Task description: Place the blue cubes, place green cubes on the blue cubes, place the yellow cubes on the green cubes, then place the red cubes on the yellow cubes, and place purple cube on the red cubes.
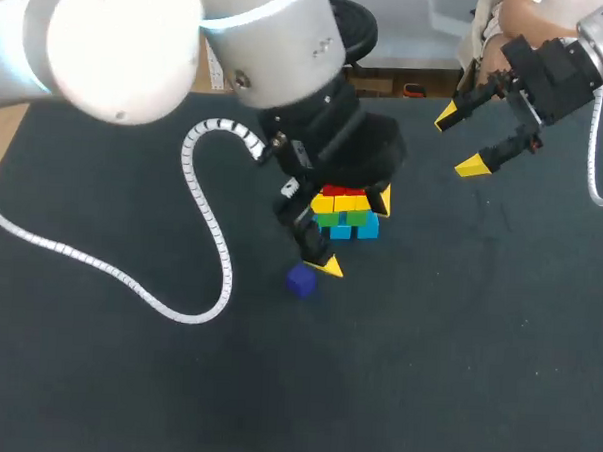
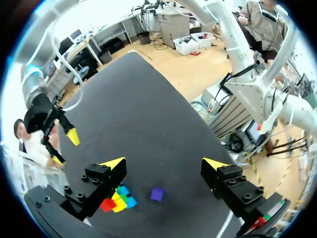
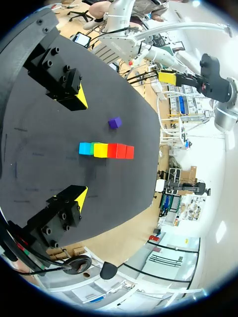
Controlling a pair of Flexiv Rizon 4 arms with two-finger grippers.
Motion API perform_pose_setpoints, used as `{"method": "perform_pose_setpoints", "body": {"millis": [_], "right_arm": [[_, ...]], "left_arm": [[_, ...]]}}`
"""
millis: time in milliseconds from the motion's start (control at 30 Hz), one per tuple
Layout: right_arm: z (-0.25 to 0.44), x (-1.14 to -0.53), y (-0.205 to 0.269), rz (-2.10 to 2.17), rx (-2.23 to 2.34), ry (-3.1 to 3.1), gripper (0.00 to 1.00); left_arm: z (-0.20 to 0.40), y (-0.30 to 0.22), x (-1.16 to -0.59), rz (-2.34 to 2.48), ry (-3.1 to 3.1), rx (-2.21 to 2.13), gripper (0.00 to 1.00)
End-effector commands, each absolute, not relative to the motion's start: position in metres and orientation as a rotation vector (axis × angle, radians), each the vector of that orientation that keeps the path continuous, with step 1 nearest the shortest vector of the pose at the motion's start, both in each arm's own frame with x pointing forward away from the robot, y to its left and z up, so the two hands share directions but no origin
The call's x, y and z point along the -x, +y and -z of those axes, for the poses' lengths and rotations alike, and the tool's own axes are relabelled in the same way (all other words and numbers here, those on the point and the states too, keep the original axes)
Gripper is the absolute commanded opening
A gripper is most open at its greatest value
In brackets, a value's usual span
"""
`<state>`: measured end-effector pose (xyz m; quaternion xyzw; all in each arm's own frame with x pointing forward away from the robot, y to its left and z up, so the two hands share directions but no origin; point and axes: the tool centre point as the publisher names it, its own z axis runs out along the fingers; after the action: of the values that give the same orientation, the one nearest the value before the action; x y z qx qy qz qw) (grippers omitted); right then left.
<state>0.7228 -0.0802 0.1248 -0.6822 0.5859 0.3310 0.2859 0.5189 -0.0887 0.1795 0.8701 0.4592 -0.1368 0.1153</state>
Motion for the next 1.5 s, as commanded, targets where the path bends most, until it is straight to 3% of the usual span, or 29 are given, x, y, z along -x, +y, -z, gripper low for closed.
{"method": "perform_pose_setpoints", "body": {"millis": [33, 500, 1500], "right_arm": [[-0.125, -0.722, -0.08, -0.883, 1.823, 1.568, 1.0], [-0.125, -0.722, -0.08, -0.883, 1.823, 1.568, 1.0], [-0.125, -0.722, -0.08, -0.883, 1.823, 1.568, 1.0]], "left_arm": [[-0.169, -0.079, -0.508, 0.439, 1.436, -2.554, 1.0], [-0.109, -0.031, -0.471, 0.326, 1.734, -2.373, 1.0], [-0.057, -0.037, -0.534, 0.41, 1.493, -2.543, 1.0]]}}
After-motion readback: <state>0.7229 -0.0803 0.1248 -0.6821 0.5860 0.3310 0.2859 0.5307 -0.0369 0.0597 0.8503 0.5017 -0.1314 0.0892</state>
